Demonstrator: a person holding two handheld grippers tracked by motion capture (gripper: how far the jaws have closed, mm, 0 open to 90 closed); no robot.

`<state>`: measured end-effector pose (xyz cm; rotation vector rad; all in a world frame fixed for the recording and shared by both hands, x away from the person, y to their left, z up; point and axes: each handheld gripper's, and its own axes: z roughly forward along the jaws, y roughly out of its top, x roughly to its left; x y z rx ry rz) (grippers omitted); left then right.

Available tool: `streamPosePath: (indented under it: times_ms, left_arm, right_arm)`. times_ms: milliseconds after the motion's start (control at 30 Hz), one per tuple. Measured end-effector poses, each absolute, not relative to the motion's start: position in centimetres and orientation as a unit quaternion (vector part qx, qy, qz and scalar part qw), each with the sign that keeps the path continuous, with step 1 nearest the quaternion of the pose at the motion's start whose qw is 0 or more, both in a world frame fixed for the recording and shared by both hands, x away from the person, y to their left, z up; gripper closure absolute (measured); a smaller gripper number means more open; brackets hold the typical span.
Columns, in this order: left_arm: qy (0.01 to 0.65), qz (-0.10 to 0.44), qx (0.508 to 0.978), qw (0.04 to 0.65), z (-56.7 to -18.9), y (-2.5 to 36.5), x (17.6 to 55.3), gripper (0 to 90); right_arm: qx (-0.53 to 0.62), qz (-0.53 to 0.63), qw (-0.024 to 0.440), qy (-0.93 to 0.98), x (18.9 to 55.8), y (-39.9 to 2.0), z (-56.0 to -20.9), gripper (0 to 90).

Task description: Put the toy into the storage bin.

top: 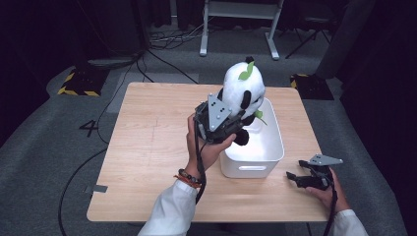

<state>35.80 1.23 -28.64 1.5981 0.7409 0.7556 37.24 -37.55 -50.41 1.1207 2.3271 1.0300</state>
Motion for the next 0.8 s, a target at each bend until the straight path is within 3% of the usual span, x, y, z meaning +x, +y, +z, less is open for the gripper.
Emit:
streamPosePath:
  times_ms: [800]
  left_arm:
    - [0.303, 0.285, 0.710, 0.568, -31.2, -1.8, 36.2, 45.4]
  right_arm:
    - [0.397, 0.364, 0.179, 0.823, 37.2, -37.5, -50.4, 21.0]
